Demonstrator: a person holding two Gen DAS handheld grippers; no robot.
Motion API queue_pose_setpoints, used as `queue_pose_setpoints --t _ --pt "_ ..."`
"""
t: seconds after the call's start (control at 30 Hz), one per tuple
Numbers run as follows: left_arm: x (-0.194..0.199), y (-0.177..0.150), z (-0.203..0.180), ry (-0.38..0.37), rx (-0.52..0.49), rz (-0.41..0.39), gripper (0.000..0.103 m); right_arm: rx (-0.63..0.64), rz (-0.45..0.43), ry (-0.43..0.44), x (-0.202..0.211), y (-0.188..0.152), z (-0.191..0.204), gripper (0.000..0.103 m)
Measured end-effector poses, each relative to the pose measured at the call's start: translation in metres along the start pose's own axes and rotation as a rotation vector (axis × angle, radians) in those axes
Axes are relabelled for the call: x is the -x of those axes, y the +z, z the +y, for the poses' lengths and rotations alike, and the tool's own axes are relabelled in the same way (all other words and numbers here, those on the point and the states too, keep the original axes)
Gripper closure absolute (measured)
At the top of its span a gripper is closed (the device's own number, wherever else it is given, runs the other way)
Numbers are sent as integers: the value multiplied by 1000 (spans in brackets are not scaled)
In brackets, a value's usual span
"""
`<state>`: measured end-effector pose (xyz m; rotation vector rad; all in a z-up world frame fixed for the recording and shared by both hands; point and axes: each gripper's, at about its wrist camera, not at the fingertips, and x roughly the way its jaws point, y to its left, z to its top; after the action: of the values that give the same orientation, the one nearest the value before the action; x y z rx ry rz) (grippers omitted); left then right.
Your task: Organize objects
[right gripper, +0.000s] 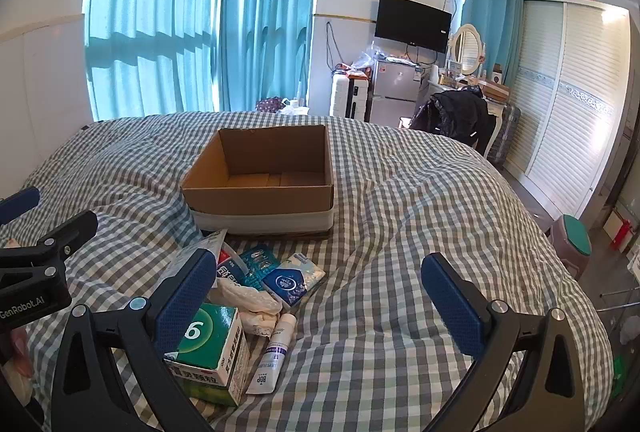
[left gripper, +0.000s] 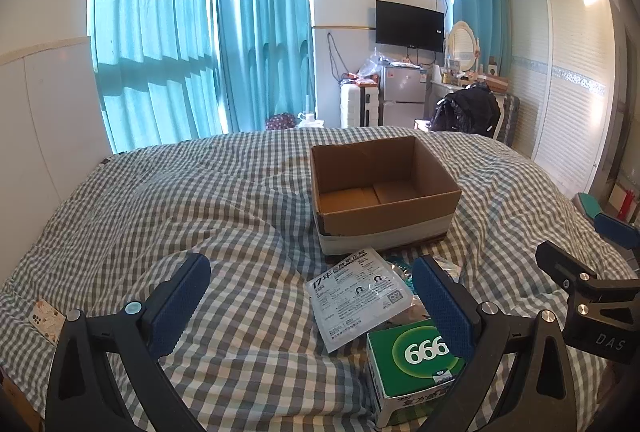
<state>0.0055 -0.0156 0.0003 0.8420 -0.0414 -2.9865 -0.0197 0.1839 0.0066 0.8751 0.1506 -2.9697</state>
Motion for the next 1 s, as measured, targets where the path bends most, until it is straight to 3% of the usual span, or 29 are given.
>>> queue_pose_setpoints --t 1.0 --pt "-5 0 2 1 5 0 0 11 0 -1 3 0 10 0"
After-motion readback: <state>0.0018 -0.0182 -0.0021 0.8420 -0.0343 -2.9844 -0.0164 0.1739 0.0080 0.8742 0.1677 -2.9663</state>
